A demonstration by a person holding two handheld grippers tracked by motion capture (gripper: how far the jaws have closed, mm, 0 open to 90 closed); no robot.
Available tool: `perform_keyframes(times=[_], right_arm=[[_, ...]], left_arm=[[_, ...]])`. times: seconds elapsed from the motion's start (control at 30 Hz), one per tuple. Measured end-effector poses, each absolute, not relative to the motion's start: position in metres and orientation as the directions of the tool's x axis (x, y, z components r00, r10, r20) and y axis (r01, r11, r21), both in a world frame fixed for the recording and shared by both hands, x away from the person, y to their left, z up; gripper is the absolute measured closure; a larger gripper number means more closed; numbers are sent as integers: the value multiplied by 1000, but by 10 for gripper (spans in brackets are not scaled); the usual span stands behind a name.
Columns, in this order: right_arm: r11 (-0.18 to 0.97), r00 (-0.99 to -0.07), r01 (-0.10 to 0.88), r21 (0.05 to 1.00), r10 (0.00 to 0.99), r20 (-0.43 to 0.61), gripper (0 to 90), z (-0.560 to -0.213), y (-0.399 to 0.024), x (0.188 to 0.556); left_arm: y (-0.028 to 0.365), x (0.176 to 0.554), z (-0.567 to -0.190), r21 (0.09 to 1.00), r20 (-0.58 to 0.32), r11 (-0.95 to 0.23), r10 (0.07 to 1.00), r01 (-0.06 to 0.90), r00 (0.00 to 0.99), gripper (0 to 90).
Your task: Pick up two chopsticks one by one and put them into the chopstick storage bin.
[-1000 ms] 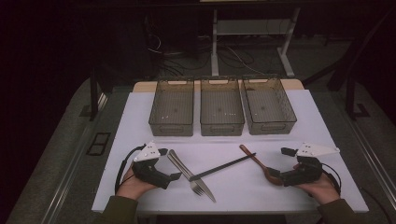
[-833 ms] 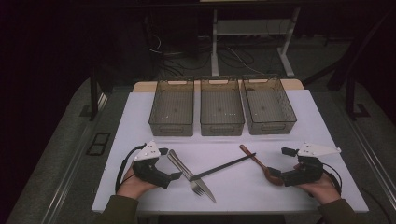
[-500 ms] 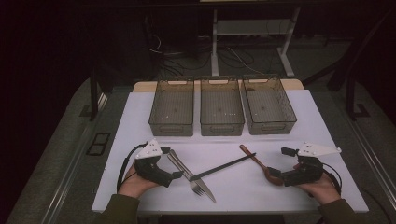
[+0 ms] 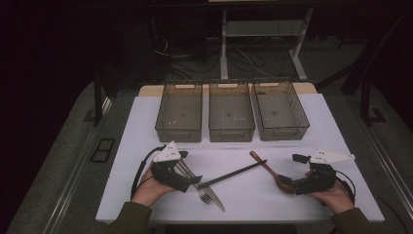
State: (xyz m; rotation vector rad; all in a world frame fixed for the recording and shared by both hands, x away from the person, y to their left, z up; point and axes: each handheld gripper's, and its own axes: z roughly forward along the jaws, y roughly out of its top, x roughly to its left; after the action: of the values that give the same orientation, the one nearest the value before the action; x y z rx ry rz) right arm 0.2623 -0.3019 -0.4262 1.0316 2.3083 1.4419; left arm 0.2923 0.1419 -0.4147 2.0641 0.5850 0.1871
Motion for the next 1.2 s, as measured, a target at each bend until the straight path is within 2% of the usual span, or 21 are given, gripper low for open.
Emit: perform_keyframes(times=[0.2,0.5,0.83,1.07,1.2], right_arm=[[270,-728,441,856,666,165,12,-427,-302,263],[273,-728,440,856,667,161,12,-427,-301,264],[272,-729,440,856,665,164,12,-426,-300,263],[269,-730,441,857,662,168,12,-427,-301,265],[267,-729,441,857,663,169,12,-427,-301,265]], left_arm=[[129,296,-416,833,-93,-453,450,317,888,72],[111,302,-418,834,-102,-460,414,305,904,212],[89,308,-425,807,-115,-508,365,301,924,405],[82,309,-432,790,-141,-533,322,302,936,583],[81,309,-433,782,-142,-539,334,312,932,663]])
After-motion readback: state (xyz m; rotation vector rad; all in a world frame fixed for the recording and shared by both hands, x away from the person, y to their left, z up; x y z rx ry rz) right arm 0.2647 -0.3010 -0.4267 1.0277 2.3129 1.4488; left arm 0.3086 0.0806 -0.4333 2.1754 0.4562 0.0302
